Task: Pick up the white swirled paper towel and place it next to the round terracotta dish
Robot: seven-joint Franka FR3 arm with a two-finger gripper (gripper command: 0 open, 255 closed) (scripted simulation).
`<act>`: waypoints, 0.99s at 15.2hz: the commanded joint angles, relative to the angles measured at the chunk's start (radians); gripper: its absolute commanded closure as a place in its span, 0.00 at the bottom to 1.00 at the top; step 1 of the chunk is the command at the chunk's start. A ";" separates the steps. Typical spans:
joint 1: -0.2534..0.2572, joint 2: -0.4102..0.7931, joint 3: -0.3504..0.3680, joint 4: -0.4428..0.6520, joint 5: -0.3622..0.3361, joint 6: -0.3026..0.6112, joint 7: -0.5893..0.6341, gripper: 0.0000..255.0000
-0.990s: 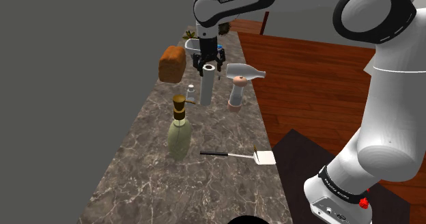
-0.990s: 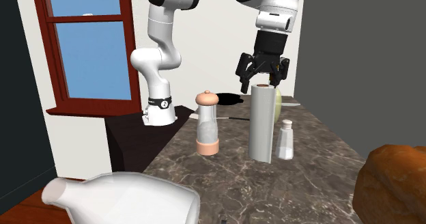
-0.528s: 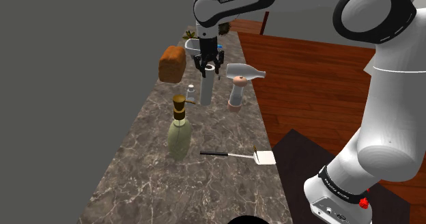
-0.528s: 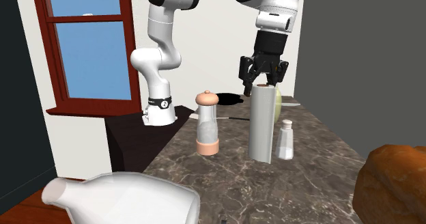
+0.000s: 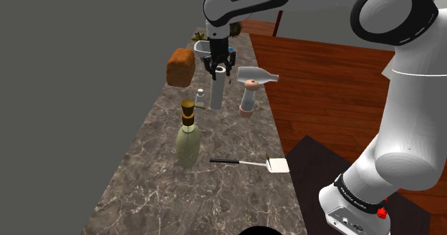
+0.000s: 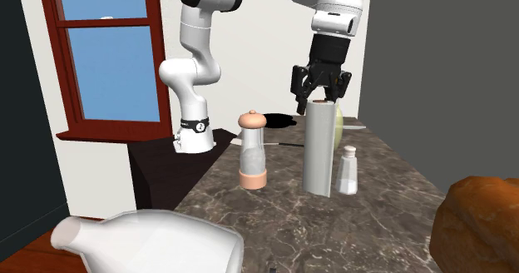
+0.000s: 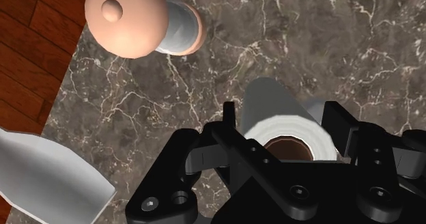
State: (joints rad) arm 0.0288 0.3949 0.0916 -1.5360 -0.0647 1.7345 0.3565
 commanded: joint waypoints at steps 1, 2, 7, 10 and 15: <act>0.001 -0.003 0.000 0.021 0.001 -0.023 0.000 1.00; 0.001 -0.005 0.001 0.031 0.001 -0.036 -0.001 1.00; 0.002 -0.012 0.001 0.087 0.002 -0.099 -0.003 1.00; 0.003 -0.014 0.001 0.125 0.002 -0.139 -0.005 1.00; 0.004 -0.011 0.002 0.196 0.002 -0.207 -0.007 1.00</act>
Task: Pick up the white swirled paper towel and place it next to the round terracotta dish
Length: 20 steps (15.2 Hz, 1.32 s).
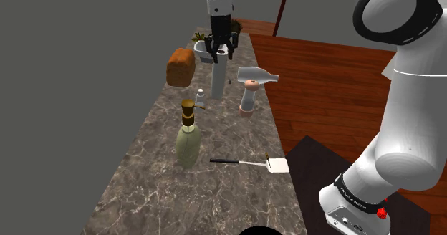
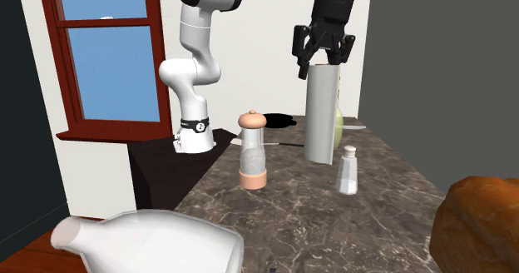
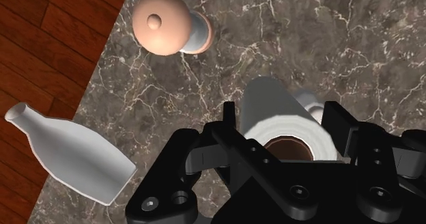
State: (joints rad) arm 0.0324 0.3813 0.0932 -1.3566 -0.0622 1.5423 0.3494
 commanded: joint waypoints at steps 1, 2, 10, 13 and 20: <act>0.001 0.004 0.000 0.033 0.000 -0.029 0.000 1.00; 0.002 0.005 0.000 0.049 0.000 -0.044 -0.001 1.00; 0.028 -0.136 0.021 -0.078 0.017 -0.059 0.047 1.00; 0.047 -0.235 0.038 -0.191 0.033 -0.046 0.085 1.00; 0.096 -0.435 0.086 -0.388 0.080 -0.046 0.180 1.00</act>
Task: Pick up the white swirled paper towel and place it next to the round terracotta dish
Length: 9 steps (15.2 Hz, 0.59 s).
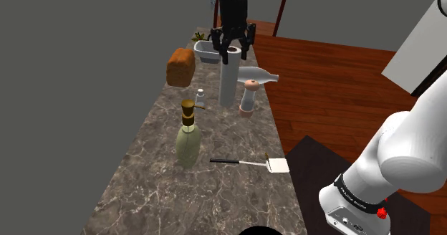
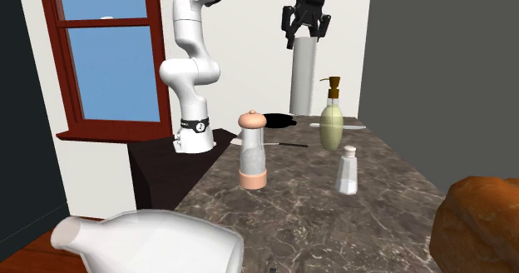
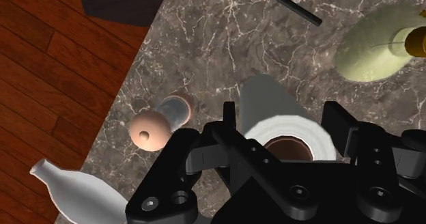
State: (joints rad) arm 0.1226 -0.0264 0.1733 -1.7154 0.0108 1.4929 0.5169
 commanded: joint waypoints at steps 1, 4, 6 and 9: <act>0.014 -0.052 0.014 -0.051 0.015 0.000 0.027 1.00; 0.037 -0.125 0.039 -0.108 0.041 -0.013 0.072 1.00; 0.053 -0.170 0.057 -0.140 0.060 -0.023 0.104 1.00; 0.078 -0.231 0.085 -0.178 0.090 -0.042 0.153 1.00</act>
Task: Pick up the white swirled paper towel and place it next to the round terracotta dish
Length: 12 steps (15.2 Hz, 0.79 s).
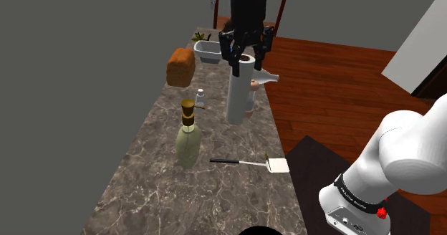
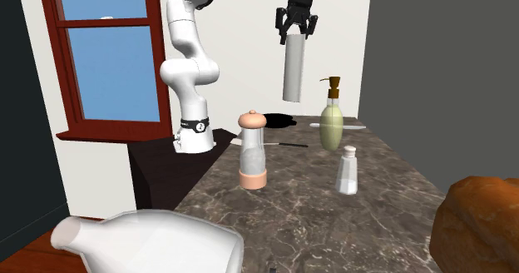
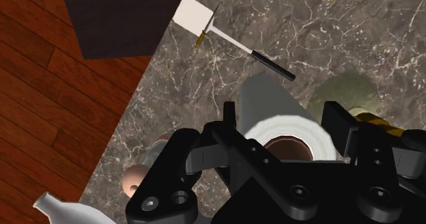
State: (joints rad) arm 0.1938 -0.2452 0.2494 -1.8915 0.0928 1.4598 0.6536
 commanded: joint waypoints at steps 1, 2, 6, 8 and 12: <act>0.016 -0.032 0.019 -0.012 0.019 -0.016 0.034 1.00; 0.024 -0.050 0.029 -0.021 0.030 -0.024 0.051 1.00; 0.059 -0.115 0.072 -0.046 0.075 -0.054 0.125 1.00; 0.076 -0.142 0.096 -0.051 0.099 -0.070 0.165 1.00; 0.108 -0.186 0.146 -0.049 0.148 -0.100 0.249 1.00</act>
State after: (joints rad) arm 0.2930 -0.4252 0.3776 -1.9400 0.2262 1.3611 0.8746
